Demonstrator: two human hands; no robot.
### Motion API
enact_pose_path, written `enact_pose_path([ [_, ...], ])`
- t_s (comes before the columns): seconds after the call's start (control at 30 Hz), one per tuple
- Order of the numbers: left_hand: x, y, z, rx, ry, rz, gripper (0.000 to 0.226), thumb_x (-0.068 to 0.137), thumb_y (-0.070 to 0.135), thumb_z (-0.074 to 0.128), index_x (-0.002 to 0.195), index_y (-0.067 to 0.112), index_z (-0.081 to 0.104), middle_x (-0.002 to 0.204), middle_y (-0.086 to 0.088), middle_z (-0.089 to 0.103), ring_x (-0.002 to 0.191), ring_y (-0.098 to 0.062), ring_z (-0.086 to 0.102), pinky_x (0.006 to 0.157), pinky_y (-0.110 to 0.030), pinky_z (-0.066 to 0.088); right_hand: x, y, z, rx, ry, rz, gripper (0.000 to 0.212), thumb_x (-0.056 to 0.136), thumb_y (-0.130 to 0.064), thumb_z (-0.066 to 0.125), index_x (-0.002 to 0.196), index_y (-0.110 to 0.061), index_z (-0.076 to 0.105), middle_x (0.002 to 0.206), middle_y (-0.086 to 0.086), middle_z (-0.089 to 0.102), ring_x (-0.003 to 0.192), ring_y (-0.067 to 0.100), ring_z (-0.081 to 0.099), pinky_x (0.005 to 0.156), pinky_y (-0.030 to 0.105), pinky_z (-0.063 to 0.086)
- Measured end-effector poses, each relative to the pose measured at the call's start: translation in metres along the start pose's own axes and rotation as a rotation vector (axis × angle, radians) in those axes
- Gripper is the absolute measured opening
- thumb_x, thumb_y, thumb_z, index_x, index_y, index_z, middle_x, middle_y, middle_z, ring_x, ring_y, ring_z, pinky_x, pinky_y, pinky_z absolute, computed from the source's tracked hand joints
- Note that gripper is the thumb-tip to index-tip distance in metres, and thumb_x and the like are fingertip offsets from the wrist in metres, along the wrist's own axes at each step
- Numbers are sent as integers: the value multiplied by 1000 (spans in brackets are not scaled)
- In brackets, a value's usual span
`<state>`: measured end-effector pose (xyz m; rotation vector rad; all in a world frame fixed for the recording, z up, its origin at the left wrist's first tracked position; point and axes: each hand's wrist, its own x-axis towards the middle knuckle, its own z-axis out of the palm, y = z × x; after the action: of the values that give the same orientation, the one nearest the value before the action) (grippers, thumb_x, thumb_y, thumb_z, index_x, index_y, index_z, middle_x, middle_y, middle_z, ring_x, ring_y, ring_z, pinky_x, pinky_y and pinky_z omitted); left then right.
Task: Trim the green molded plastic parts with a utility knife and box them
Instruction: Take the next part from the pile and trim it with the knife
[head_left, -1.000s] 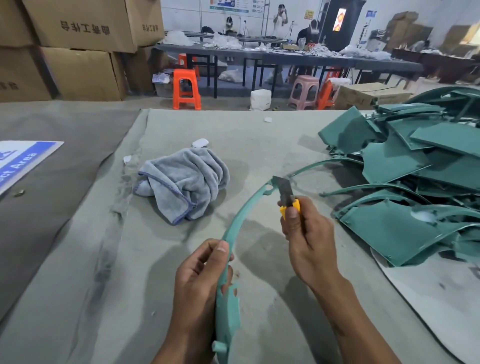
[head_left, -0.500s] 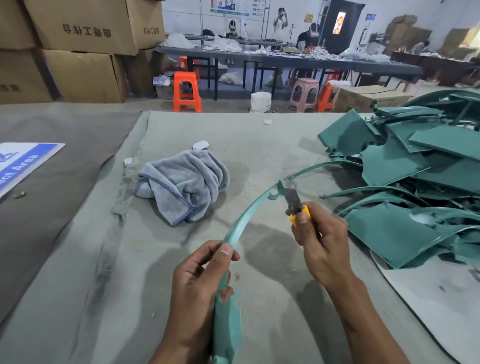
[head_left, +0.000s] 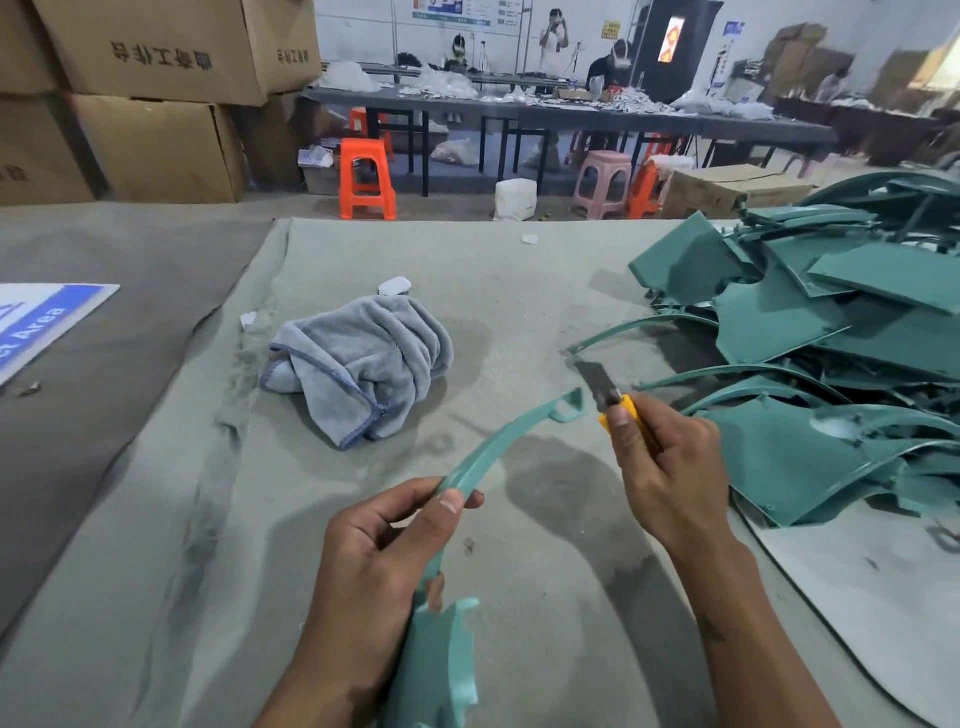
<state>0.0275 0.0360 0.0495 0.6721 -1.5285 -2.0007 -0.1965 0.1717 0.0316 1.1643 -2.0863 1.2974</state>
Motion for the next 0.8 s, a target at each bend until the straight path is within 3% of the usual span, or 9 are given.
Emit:
enact_pose_path([
  [0.17,0,-1,-3,70,24,33,30,74,40,71,90,19,83,50,8,33,44,-13,27,42,-18,27,-2,5,-11,124,-51,-68,39,104,-39,54,78,-13,66,55,0,41,46,18,38,43,37,32],
  [0.27,1,-2,-2,70,16,36,28,74,39,71,89,18,82,48,8,36,40,-10,27,40,-16,27,1,4,-10,58,-100,-73,38,103,-41,55,80,-15,70,53,-3,39,44,17,40,42,37,34],
  [0.43,3,-6,-5,88,21,50,28,75,41,72,89,20,83,50,7,35,41,-12,29,40,-17,28,0,4,-7,41,-53,-88,25,104,-28,58,85,-18,72,54,-11,38,43,11,40,43,32,32],
  [0.53,4,-7,-5,62,13,57,35,70,46,76,91,18,82,49,10,36,41,-11,27,41,-18,28,1,2,-3,-119,53,13,32,105,-36,52,84,-18,68,51,-12,38,42,11,40,44,30,30],
  [0.63,7,-10,-4,16,97,65,28,74,40,84,90,17,81,49,12,42,41,-8,32,40,-19,34,0,-7,4,-75,183,161,39,108,-42,42,83,-16,58,53,1,49,45,25,47,45,41,39],
  [0.7,10,-12,-4,-47,222,77,27,80,42,76,89,17,81,50,11,46,41,-8,36,40,-20,35,-1,-16,6,121,101,148,53,107,-52,44,88,-7,62,57,10,53,48,33,51,46,47,44],
  [0.8,17,-15,-6,-163,425,87,21,94,33,68,88,18,81,52,7,50,45,-11,41,46,-23,38,-3,-35,11,634,-381,278,70,93,-70,62,91,0,65,56,13,54,47,24,52,47,34,43],
])
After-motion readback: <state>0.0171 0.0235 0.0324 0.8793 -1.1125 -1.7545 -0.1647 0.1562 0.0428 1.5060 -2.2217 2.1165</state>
